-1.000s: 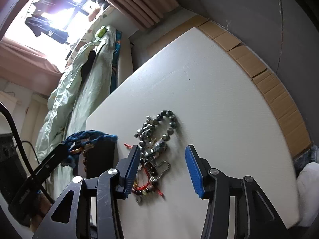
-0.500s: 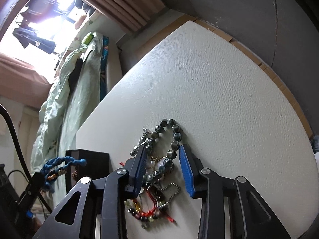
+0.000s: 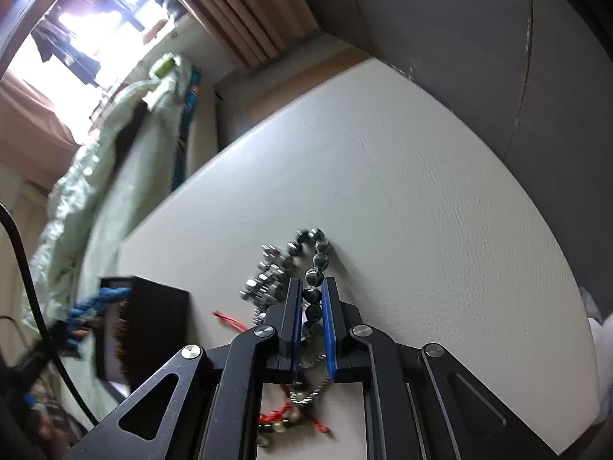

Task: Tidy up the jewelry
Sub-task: 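Drop blue necklace in box with left tool while right tool grasps silver bead chain, then carry the silver bead chain into the black box and open the right tool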

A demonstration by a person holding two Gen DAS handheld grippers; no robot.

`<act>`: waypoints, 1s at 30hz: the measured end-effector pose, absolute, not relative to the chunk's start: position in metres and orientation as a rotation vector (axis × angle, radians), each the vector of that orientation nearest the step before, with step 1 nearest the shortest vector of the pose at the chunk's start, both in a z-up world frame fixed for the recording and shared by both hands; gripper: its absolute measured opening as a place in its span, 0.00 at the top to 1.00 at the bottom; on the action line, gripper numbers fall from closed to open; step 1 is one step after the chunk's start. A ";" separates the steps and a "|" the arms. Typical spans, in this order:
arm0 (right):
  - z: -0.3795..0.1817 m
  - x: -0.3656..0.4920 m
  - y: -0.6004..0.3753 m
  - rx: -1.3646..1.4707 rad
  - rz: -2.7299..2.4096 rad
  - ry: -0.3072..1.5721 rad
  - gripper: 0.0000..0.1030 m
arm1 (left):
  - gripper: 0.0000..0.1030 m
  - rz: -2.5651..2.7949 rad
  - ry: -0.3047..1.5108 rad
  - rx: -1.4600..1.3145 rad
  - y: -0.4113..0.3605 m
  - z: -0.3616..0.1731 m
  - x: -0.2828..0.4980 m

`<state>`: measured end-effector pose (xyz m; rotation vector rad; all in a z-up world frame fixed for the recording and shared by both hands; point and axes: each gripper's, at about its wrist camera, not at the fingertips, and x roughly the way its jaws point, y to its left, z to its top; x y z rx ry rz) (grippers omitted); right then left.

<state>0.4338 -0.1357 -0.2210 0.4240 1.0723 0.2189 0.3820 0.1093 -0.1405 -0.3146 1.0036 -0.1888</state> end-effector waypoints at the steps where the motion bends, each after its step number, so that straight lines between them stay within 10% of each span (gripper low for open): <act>1: -0.217 0.432 -0.135 0.424 0.236 1.057 0.89 | 0.54 -0.188 1.003 -0.321 0.111 -0.140 0.382; 5: -0.202 0.423 -0.131 0.418 0.294 1.004 0.89 | 0.31 -0.182 0.968 -0.345 0.117 -0.134 0.376; 30: -0.141 0.406 -0.026 0.444 0.711 0.857 0.89 | 0.31 -0.101 0.908 -0.415 0.163 -0.122 0.365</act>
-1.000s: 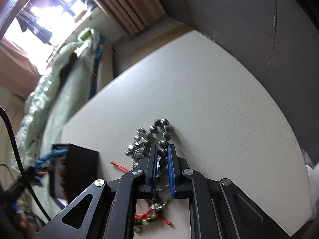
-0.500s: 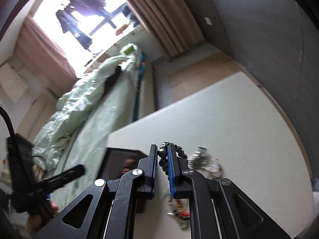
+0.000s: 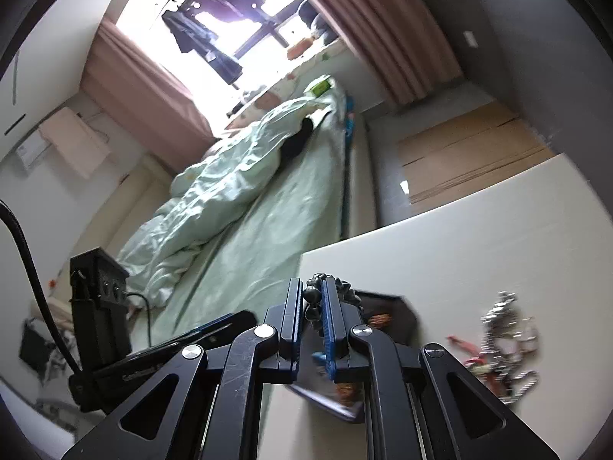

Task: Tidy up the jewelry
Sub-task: 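Carry the silver bead chain into the black box and open the right tool, then grasp the black-and-green bead bracelet from the pile with the left tool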

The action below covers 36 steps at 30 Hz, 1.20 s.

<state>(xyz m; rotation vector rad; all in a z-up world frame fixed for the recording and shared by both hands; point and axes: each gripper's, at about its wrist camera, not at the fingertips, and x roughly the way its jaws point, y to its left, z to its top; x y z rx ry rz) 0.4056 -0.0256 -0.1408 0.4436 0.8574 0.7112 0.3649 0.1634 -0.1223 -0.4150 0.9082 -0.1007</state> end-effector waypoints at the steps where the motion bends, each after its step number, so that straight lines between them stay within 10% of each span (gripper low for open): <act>1: -0.142 0.407 -0.022 0.441 0.724 0.868 0.89 | 0.31 -0.097 0.907 -0.419 0.166 -0.123 0.365; 3: -0.149 0.411 -0.012 0.440 0.767 0.906 0.85 | 0.31 -0.092 0.907 -0.424 0.169 -0.123 0.364; 6: -0.159 0.415 -0.014 0.469 0.770 0.962 0.49 | 0.31 -0.087 0.911 -0.438 0.173 -0.125 0.364; 23: -0.145 0.382 -0.086 0.365 0.570 0.903 0.48 | 0.31 -0.184 0.906 -0.366 0.128 -0.117 0.362; 30: -0.143 0.376 -0.112 0.339 0.493 0.934 0.48 | 0.14 -0.214 0.881 -0.336 0.108 -0.112 0.358; 36: -0.142 0.368 -0.135 0.334 0.424 0.935 0.15 | 0.14 -0.237 0.894 -0.298 0.088 -0.113 0.356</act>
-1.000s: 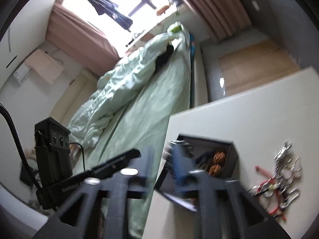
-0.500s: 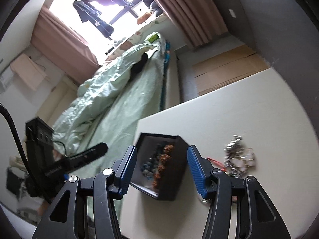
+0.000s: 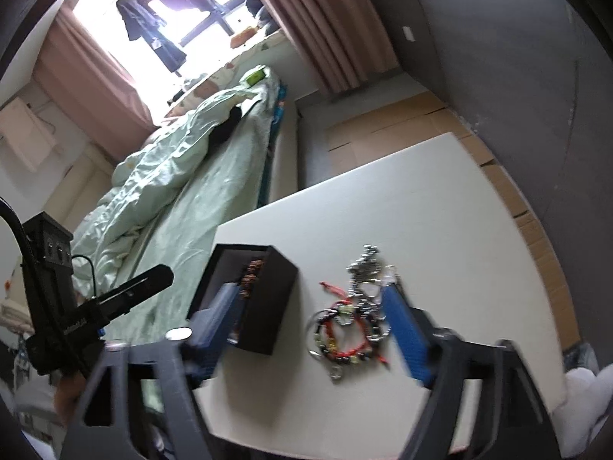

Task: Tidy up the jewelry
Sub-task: 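Grasp the black-and-green bead bracelet from the pile with the left tool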

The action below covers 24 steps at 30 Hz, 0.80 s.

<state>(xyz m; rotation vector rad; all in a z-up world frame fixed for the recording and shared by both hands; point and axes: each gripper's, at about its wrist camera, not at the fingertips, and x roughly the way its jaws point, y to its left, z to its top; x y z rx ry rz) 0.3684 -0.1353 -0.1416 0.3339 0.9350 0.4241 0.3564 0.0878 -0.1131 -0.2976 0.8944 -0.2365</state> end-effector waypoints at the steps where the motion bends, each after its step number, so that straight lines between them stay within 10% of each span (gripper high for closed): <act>1: -0.142 0.368 -0.140 0.333 0.406 0.939 0.12 | 0.14 -0.240 0.896 -0.287 0.084 -0.113 0.356; 19: -0.158 0.345 -0.197 0.332 0.351 0.989 0.06 | 0.16 -0.300 0.979 -0.147 0.021 -0.133 0.355; 24: -0.158 0.338 -0.212 0.337 0.341 0.958 0.10 | 0.45 -0.344 1.026 -0.088 -0.003 -0.145 0.360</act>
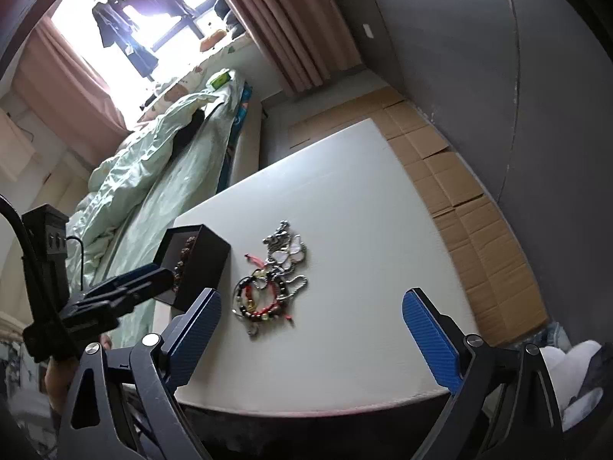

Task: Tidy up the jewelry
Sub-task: 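Grasp the black-and-green bead bracelet from the pile with the left tool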

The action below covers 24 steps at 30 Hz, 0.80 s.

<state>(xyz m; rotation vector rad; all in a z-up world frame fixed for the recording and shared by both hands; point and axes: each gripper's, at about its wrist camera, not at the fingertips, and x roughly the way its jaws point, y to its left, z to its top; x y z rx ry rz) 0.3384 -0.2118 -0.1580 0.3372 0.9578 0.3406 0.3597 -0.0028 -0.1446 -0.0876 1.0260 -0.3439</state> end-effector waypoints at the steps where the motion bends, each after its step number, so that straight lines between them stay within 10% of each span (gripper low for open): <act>1: -0.160 0.338 -0.215 0.348 0.339 0.963 0.15 | 0.48 -0.349 1.040 -0.077 -0.007 -0.148 0.361; 8: -0.174 0.342 -0.234 0.438 0.337 1.005 0.21 | 0.70 -0.327 1.177 -0.073 -0.021 -0.180 0.368; 24: -0.176 0.344 -0.239 0.468 0.351 1.006 0.21 | 0.81 -0.169 1.251 -0.055 -0.039 -0.214 0.384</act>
